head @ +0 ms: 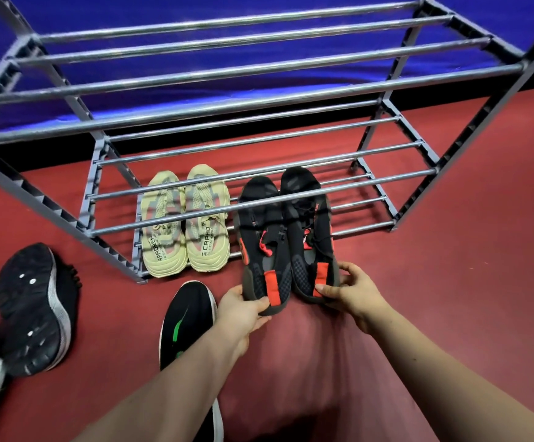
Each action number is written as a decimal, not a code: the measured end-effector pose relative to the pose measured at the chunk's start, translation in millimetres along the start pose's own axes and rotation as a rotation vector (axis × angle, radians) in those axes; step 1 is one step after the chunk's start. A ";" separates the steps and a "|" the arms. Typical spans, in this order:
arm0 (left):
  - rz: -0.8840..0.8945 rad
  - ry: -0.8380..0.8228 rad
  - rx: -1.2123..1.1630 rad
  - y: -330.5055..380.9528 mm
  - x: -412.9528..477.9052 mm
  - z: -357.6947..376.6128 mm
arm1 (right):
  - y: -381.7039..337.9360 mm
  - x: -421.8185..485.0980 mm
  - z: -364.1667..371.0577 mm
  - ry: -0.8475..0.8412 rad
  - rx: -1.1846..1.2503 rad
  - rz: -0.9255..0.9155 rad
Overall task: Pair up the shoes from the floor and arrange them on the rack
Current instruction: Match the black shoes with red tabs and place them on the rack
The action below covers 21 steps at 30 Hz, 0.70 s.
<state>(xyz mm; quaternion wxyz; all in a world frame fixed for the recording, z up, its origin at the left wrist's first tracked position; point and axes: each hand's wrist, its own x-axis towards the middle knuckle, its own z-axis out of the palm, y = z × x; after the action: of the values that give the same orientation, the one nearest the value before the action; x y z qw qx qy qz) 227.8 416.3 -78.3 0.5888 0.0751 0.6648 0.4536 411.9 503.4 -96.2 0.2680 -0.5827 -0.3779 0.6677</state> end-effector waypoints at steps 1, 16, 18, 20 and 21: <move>-0.004 0.005 -0.008 -1.3 -1.4 -0.5 | 2.3 -0.7 0.6 0.006 -0.001 -0.002; 0.101 0.125 0.131 -9.5 0.2 -8.3 | 14.1 -5.5 9.0 -0.006 -0.027 0.002; 0.092 0.118 0.106 -8.0 -0.6 -9.2 | 13.5 -6.5 9.1 -0.011 -0.013 0.011; 0.042 0.091 0.041 -5.3 -2.3 -13.0 | 12.0 -9.5 7.8 -0.049 0.027 0.061; 0.002 0.059 0.013 -3.4 -4.2 -16.2 | 10.5 -12.9 6.9 -0.079 0.054 0.096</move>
<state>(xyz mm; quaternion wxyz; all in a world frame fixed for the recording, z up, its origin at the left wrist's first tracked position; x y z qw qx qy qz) 216.7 403.4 -79.3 0.5678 0.0661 0.6849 0.4518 408.3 485.8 -97.1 0.2363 -0.5661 -0.3417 0.7120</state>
